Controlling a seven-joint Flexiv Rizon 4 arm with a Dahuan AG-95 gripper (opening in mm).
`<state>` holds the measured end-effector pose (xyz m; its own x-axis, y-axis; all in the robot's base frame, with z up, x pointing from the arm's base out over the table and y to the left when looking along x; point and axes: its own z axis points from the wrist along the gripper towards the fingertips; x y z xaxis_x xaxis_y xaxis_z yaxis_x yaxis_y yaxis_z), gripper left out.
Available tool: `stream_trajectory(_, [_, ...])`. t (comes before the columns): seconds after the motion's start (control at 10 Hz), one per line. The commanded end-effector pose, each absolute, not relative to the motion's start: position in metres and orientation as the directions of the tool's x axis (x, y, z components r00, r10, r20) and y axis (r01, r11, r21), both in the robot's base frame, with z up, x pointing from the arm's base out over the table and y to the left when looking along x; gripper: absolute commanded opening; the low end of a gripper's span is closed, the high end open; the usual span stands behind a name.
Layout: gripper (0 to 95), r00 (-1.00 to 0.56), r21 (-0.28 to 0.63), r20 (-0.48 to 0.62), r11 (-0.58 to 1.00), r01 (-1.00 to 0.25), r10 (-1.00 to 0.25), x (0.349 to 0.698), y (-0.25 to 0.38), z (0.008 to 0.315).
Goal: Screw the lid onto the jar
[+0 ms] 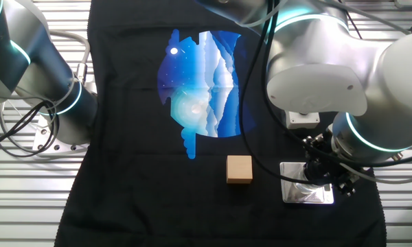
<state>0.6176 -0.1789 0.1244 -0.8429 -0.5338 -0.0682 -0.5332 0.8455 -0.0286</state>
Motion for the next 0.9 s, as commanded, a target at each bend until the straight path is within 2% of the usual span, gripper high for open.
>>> stream_trajectory(0.1, [76.0, -0.842, -0.028, -0.068, 0.845, -0.535, -0.535, 0.6178, -0.1788, 0.1243])
stream_trajectory(0.9, [76.0, -0.845, -0.031, -0.073, 0.848, -0.529, -0.530, 0.6174, -0.1780, 0.1224])
